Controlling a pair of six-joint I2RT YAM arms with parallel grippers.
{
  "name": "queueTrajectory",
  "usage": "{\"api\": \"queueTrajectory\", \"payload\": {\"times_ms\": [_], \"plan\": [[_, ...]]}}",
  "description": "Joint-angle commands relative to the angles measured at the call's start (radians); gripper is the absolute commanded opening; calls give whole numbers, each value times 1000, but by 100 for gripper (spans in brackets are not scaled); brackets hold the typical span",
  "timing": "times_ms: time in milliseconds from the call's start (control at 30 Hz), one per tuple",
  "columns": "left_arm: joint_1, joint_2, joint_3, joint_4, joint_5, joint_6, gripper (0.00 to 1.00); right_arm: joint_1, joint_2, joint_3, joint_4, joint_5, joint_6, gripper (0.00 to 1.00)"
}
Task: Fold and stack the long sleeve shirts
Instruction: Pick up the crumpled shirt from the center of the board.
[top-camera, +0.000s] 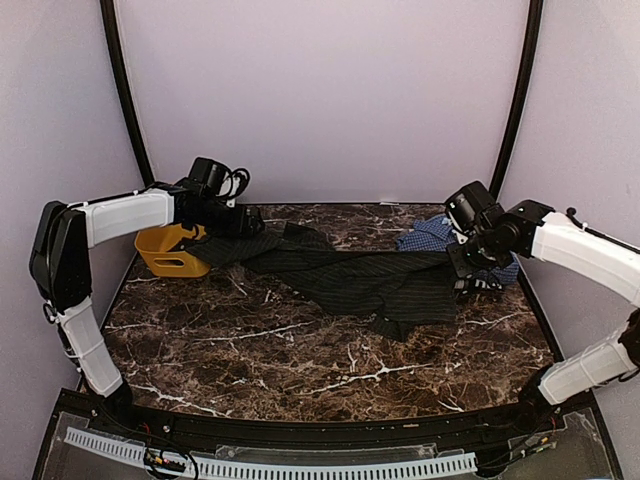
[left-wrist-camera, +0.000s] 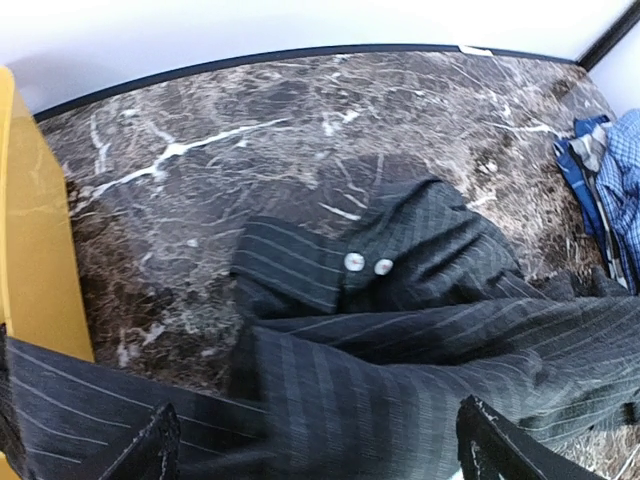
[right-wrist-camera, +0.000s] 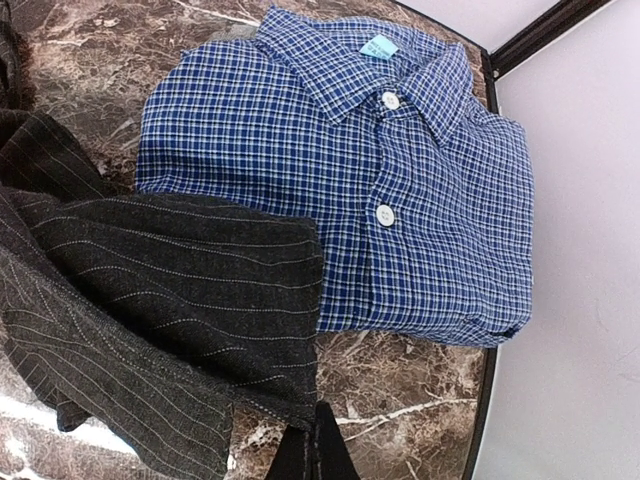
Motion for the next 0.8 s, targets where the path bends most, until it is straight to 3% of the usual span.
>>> {"api": "queueTrajectory", "payload": {"times_ms": [0,300,633,700,767], "plan": [[61,-46,8,-16,79,-48,95,-18,-41,-13,10,12,16,0],[81,36,36,-11,315,-108,95,-17,-42,-17,13,4,14,0],[81,106,37,-39,393,-119,64,-17,-41,-18,17,-3,9,0],[81,108,25,-32,430,-122,54,-17,-41,-16,17,-1,9,0],[81,103,16,-23,484,-128,36,-18,-39,-11,16,5,9,0]]}}
